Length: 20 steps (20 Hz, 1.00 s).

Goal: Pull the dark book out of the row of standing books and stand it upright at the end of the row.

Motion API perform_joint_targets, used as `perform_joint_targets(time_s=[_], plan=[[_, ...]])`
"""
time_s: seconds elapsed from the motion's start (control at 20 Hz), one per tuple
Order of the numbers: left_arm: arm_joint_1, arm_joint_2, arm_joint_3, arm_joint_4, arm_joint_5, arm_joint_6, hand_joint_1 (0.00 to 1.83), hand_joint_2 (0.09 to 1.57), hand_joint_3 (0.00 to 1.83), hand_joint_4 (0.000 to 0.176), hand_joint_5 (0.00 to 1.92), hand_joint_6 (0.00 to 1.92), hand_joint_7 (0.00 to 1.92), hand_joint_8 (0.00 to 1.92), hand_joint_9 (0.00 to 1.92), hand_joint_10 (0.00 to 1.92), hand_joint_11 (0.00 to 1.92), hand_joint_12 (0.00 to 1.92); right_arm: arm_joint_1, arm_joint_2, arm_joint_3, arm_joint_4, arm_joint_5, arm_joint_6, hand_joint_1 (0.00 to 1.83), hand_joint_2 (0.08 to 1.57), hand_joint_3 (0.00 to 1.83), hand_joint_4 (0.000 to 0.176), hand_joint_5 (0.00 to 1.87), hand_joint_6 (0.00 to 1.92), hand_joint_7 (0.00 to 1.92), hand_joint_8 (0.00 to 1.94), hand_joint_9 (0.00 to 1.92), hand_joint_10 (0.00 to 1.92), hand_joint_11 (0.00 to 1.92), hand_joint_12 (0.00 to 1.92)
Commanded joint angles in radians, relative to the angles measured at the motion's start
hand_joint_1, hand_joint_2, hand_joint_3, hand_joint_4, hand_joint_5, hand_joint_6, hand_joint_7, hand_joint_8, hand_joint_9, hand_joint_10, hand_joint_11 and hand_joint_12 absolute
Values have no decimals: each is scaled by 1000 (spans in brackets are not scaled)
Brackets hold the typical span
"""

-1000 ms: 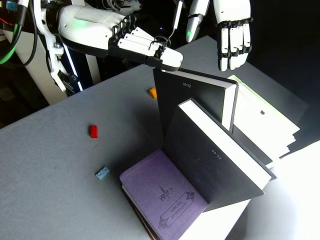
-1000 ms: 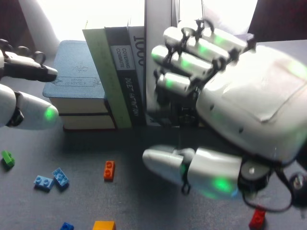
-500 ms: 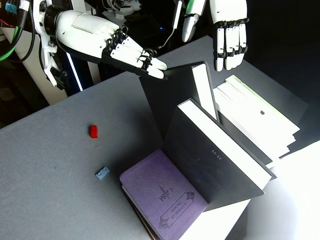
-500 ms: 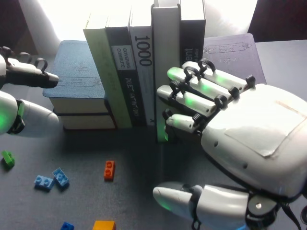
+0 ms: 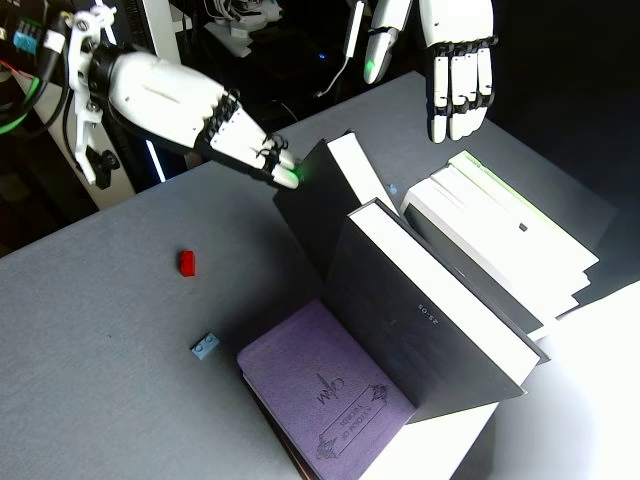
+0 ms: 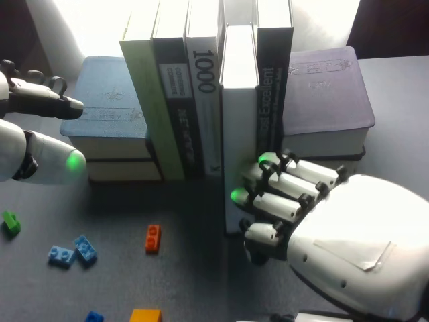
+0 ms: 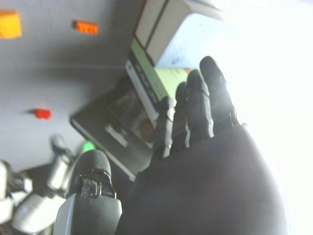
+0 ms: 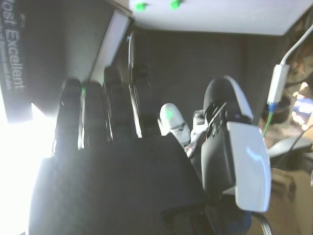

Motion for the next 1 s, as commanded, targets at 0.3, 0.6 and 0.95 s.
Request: perform_joint_targets(time_s=[0.3,0.6,0.95], plan=[[21,9,-15,24,-74,-14,0,1208,0,45,77,1,70,0,89,0,0,426,-34,-50,62,-28,54,-6,0,1179,16,0,484,795,106,6,0,0,0,0],[47,9,-25,22,-99,-57,0,1242,10,42,97,3,82,3,110,4,0,486,-73,-61,71,-28,32,-8,0,1187,10,0,483,781,151,17,0,0,0,0],[61,9,-29,11,-104,-72,0,1243,0,31,107,1,82,0,119,1,0,492,-101,-66,83,-28,25,-8,0,1201,12,0,491,774,138,9,0,0,0,0]])
